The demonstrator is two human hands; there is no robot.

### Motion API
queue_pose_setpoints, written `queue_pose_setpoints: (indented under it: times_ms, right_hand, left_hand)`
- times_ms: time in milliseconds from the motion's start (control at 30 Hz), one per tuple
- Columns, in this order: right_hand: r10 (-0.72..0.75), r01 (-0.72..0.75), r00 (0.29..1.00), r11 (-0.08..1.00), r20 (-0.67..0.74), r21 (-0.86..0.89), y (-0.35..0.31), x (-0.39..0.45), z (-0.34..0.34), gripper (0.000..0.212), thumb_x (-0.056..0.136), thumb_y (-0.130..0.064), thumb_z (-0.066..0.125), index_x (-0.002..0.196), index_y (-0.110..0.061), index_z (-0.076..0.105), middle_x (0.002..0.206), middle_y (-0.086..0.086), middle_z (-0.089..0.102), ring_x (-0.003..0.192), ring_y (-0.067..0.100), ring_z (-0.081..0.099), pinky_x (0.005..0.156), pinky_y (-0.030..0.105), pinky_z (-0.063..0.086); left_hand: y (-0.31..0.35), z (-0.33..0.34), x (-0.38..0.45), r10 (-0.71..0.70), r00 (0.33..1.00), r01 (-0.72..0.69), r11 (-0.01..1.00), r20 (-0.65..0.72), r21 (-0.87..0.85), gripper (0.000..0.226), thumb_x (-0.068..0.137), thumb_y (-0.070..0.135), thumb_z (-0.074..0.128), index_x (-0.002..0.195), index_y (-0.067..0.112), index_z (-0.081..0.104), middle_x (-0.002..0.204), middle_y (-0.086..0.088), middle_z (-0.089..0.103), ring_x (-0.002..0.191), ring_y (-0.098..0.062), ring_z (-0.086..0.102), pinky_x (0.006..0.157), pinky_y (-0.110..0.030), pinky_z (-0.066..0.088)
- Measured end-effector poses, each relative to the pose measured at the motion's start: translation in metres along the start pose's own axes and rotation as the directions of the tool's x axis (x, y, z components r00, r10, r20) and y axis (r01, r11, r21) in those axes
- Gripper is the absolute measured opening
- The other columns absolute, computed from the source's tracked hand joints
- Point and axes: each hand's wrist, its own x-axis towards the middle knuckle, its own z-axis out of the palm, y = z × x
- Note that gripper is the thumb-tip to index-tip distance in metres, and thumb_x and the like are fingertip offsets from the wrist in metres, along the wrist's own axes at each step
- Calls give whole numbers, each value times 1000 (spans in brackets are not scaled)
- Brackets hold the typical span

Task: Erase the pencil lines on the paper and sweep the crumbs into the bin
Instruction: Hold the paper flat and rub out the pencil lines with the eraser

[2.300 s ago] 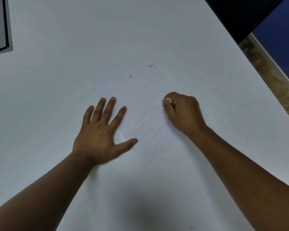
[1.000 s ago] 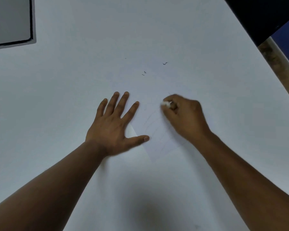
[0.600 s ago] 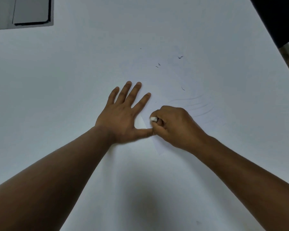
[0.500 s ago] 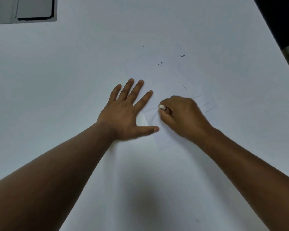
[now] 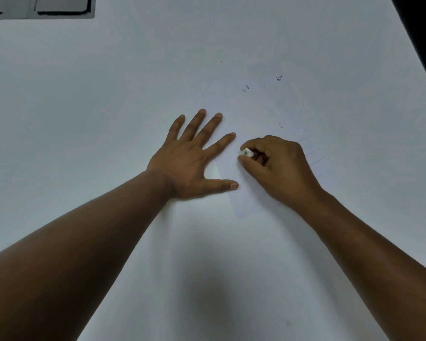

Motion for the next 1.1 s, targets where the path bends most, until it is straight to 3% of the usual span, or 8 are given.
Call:
queue_pose_setpoints:
  times_ms: [167,267,400,533,633,800,967,1100]
  right_hand:
    - [-80,78,997,992,-10,-103,-11,-1,17,17,93,-22,59,100,-13,72,80,0,59,71,16,57,66,31,48]
    - [18,-44,992,977,-127,-207,11,10,5,26,91,-26,48,89,-14,70,76,6,59,70,25,58,65,33,45]
    - [200,-221,952,973,-233,-70,29,13,-17,19,88,-19,55,74,-11,66,65,1,58,68,20,55,68,37,46]
    - [103,-111,980,993,-169,-37,6,3,3,13,90,-21,62,90,-12,72,75,2,62,71,17,58,70,33,47]
    - [10,-19,994,996,-106,-89,-2,2,17,17,93,-24,57,90,-12,69,75,2,57,67,17,54,63,29,44]
    - [57,-85,984,982,-168,-168,18,17,1,22,93,-23,52,91,-11,70,76,2,53,70,22,56,63,28,40]
    - [-99,109,992,983,72,-148,-6,-7,13,19,96,-21,53,100,-11,69,84,4,57,71,20,56,63,29,43]
    - [37,-61,992,978,-124,-198,18,14,1,23,94,-23,49,93,-12,70,76,2,53,70,23,56,63,28,37]
  left_hand:
    - [0,0,1,-6,1000,6,1000,-11,-10,104,77,99,12,163,42,-1,173,2,-15,157,-22,-22,127,-56,-6]
    - [1,-1,1,-16,1000,15,1000,-9,-21,104,77,99,16,163,42,1,173,2,-14,157,-22,-21,127,-55,-6]
    - [1,-2,0,-26,1000,25,1000,-5,-18,104,77,99,15,163,43,0,173,3,-15,157,-21,-22,126,-54,-8]
    - [0,-1,0,-15,1000,15,1000,-6,-2,105,78,99,13,163,41,-4,172,3,-17,156,-22,-25,126,-55,-7]
    - [-1,0,1,-4,1000,4,1000,-10,-1,105,78,99,13,164,40,-4,172,3,-18,157,-22,-24,127,-55,-6]
    - [-1,1,2,-10,1000,10,1000,-8,8,105,78,99,13,163,41,-3,173,2,-16,157,-23,-22,127,-55,-6]
    - [0,0,1,-5,1000,5,1000,-17,-6,107,77,100,10,164,40,-2,173,2,-15,158,-23,-21,127,-56,-5]
    - [0,-2,2,-16,1000,16,1000,14,10,107,76,100,8,163,40,-5,172,2,-18,156,-21,-25,126,-55,-6]
